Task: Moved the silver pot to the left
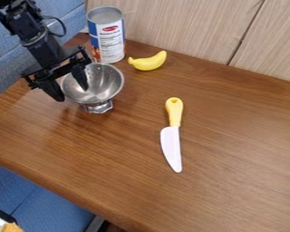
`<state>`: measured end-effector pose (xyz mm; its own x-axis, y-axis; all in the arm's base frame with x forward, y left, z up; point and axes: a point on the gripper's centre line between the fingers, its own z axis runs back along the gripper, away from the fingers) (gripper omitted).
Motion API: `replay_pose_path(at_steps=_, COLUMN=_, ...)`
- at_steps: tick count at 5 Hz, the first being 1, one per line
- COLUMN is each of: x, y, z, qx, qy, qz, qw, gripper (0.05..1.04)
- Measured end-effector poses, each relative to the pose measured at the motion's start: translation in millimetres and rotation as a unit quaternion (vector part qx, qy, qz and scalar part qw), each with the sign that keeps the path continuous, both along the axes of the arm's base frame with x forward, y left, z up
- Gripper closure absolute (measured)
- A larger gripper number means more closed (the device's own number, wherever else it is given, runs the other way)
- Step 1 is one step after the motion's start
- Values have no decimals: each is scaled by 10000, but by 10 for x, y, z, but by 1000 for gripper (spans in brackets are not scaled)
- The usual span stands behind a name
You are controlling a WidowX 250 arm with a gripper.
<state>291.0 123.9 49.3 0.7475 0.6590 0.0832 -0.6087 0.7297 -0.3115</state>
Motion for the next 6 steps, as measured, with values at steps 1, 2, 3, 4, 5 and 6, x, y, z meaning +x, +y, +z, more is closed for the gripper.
replay_pose_path(at_steps=1, x=0, y=19, z=-6, qx=86, qy=18, qz=7, qw=10000, gripper=69)
replay_pose_path(at_steps=2, x=9, y=-15, z=33, qx=389, qy=138, qz=-42, qw=9991, gripper=73)
replay_pose_path(at_steps=3, x=21, y=-20, z=235, qx=677, qy=3, qz=3, qw=9977, gripper=79)
replay_pose_path(at_steps=4, x=23, y=-71, z=445, qx=929, qy=-137, qz=-34, qw=9956, gripper=82)
replay_pose_path(at_steps=5, x=45, y=-146, z=622, qx=1110, qy=-344, qz=-144, qw=9931, gripper=82)
replay_pose_path(at_steps=6, x=107, y=-261, z=696, qx=1167, qy=-615, qz=-625, qw=9893, gripper=82)
